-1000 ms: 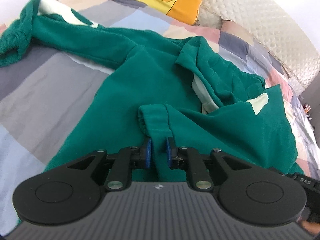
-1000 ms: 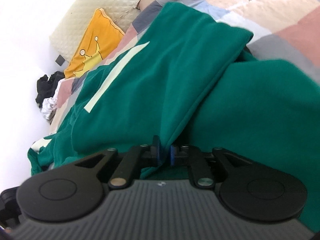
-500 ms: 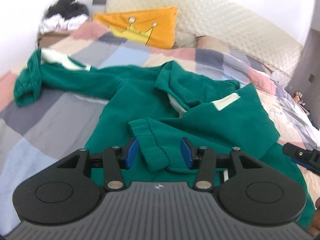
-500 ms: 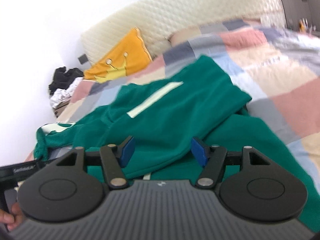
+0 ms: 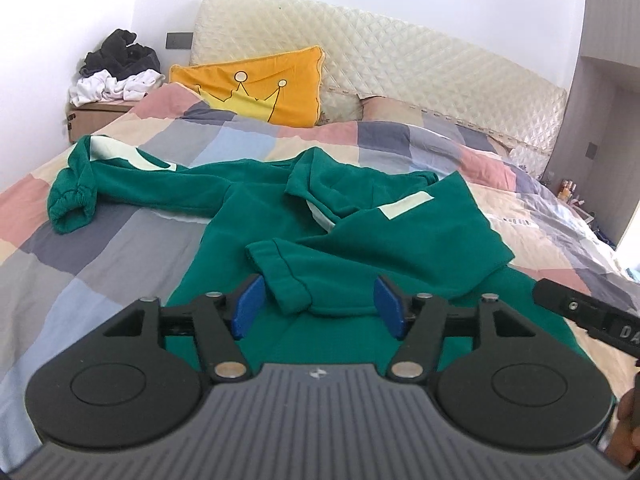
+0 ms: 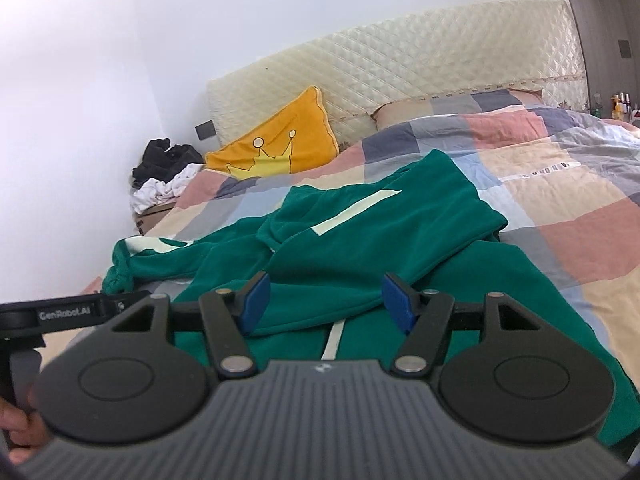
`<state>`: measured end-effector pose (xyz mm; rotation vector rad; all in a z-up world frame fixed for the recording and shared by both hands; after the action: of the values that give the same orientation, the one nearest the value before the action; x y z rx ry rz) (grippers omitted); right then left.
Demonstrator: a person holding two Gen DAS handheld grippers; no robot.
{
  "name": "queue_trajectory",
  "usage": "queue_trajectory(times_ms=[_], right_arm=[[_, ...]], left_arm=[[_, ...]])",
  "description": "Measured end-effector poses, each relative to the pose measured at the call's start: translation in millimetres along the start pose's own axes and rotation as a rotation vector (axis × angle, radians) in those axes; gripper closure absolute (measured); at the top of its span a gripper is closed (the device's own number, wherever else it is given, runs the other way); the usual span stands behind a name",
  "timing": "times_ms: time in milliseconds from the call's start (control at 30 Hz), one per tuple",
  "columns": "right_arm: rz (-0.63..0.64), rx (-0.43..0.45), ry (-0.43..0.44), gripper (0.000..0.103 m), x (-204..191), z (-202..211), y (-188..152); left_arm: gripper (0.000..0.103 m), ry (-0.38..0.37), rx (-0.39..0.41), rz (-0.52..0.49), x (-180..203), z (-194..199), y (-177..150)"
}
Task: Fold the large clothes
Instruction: 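Move the open left tool to the other sleeve cuff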
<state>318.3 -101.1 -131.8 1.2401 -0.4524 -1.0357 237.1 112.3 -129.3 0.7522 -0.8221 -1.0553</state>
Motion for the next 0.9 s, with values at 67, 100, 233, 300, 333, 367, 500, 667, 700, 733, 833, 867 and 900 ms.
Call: queue_trajectory(times_ms=[67,100,233,300,333,367,500,667,700,733,833,867,900], right_arm=[[0.010,0.007,0.001,0.038,-3,2,-1],[0.012,0.011,0.000,0.038,-4,1,0],[-0.004,0.015,0.013,0.038,-3,0,-2],[-0.005,0.009,0.010,0.038,-2,-4,-4],[-0.005,0.005,0.005,0.038,-1,-7,-5],[-0.008,0.000,0.004,0.038,-1,-10,-7],[-0.008,-0.033,0.015,0.038,-6,-28,-15],[0.036,-0.063,0.006,0.038,-17,-46,-25],[0.034,-0.067,0.005,0.038,-16,-49,-27],[0.032,-0.074,0.003,0.038,-15,-52,-28],[0.026,-0.091,-0.021,0.038,-9,-62,-33],[0.020,-0.098,-0.028,0.038,-7,-65,-35],[0.011,-0.103,-0.035,0.038,-4,-70,-36]], left_arm=[[0.027,0.002,0.000,0.001,-3,6,2],[0.024,0.013,0.000,-0.005,-6,9,4],[0.016,0.041,-0.014,-0.035,-24,14,21],[0.010,0.078,-0.016,-0.067,-36,15,33],[0.010,0.087,-0.018,-0.075,-43,16,39],[0.010,0.091,-0.020,-0.078,-51,14,47],[0.009,0.131,-0.061,-0.044,-88,-1,74],[0.009,0.232,-0.085,-0.064,-141,-30,102],[0.009,0.249,-0.088,-0.067,-152,-37,107],[0.009,0.267,-0.090,-0.071,-163,-42,110],[0.009,0.313,-0.103,-0.072,-195,-61,119],[0.009,0.331,-0.101,-0.074,-207,-68,121],[0.009,0.346,-0.104,-0.076,-217,-74,122]])
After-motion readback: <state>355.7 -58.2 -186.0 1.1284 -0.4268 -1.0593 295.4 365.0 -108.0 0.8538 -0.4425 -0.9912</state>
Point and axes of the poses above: each gripper's, at about its wrist camera, not at the fingertips, and z roughly against the way its jaws point, x to its right, y to its top, the point moved 4 cm from there along -z, roughly the way its jaws point, and after that the axes turned 2 degrees about z, right-handed, at the moved point
